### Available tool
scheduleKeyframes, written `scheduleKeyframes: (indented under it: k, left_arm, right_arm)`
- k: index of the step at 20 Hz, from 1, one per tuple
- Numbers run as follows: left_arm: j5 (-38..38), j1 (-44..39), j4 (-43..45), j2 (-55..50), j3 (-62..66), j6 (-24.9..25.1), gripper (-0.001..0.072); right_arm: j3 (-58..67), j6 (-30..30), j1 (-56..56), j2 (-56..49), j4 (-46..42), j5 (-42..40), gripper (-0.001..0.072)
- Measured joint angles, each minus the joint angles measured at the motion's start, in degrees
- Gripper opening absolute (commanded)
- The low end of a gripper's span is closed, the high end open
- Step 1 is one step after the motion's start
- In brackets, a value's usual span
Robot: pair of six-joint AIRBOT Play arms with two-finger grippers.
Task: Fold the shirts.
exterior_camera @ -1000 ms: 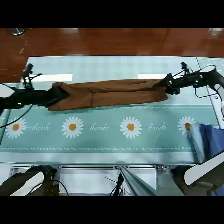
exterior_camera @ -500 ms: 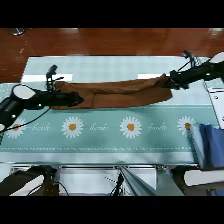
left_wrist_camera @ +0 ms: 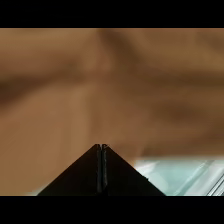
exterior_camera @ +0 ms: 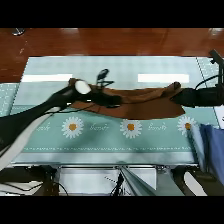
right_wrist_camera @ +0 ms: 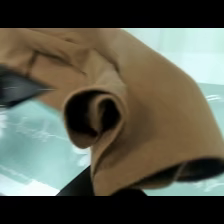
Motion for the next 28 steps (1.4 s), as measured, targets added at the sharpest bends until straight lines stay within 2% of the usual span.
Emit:
scheduleKeyframes:
  k: [5, 8, 11, 15, 20, 24, 28]
  left_arm:
    - [-2.95, -9.53, 0.11, -13.09, 15.80, -6.08, 0.0016]
    - [-4.68, -12.44, -1.90, -16.09, 20.87, -7.69, 0.0017]
    - [-7.61, -9.60, -2.78, -16.70, 24.04, -8.02, 0.0016]
    - [-16.15, 1.97, -1.66, -14.62, 25.29, -8.26, 0.0017]
    - [-20.76, 19.67, 4.57, -1.84, 17.92, -8.31, 0.0018]
    - [-15.26, 31.47, 6.40, 18.45, 1.66, -6.75, 0.0018]
    - [-11.41, 37.09, 6.88, 40.00, -16.15, -5.14, 0.0018]
  right_arm:
    - [-1.99, 3.43, 5.31, 5.86, 0.31, -0.74, 0.0024]
    - [-2.27, 4.70, 7.41, 6.78, 0.42, -2.82, 0.0024]
    - [-2.40, 5.40, 8.22, 7.08, 1.11, -5.07, 0.0024]
    - [-1.79, 5.66, 8.59, 6.71, 3.04, -7.37, 0.0024]
    - [3.82, 4.28, 11.43, 0.26, 6.54, -9.07, 0.0024]
    - [12.44, 3.23, 20.31, -11.54, 7.61, -13.25, 0.0024]
    - [24.00, 3.10, 29.64, -28.09, 8.02, -16.90, 0.0024]
